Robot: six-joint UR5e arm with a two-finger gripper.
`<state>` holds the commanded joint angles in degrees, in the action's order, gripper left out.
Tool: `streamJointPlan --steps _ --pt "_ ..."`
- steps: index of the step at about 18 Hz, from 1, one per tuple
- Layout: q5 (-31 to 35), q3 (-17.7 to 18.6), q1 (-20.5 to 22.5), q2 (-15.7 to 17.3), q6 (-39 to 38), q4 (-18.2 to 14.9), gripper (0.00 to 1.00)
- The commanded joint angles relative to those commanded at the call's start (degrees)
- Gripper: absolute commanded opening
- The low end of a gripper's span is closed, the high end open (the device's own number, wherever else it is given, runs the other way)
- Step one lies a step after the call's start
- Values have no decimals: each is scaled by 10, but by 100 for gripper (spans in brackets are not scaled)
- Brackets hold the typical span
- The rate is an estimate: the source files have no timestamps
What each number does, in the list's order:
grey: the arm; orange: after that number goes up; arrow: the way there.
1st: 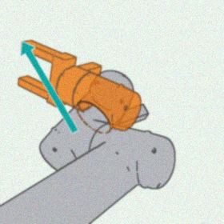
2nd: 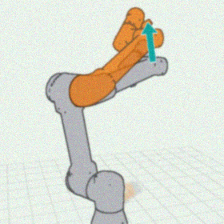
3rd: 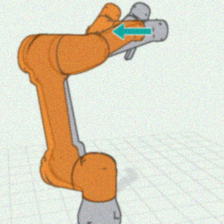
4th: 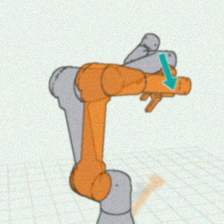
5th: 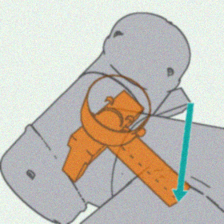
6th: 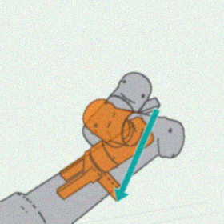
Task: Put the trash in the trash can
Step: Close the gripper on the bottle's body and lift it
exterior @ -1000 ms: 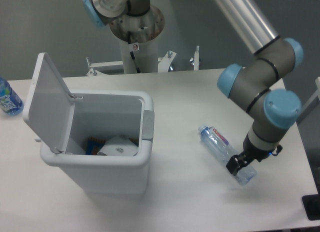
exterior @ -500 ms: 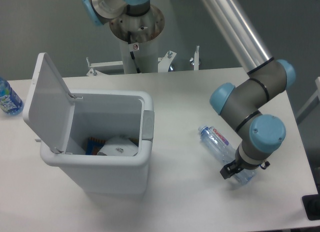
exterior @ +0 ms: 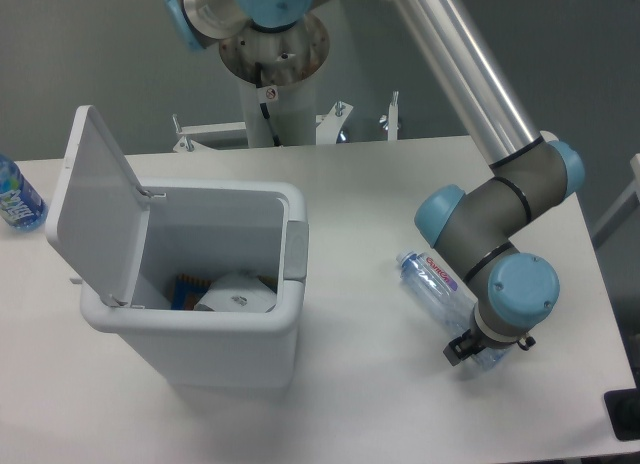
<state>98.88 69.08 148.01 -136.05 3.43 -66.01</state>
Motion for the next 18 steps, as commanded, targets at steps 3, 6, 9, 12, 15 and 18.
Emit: streamJointPlan --steps 3,6,9,12,15,18 --pt "-1 0 -2 0 -18 1 69" --pt "-5 0 -4 2 -29 1 59" --pt "-8 0 -11 4 -31 1 55" --pt "-17 0 -19 11 -33 0 52" --pt "-49 0 -23 25 -39 0 52" --pt "-88 0 -24 42 -43 0 52"
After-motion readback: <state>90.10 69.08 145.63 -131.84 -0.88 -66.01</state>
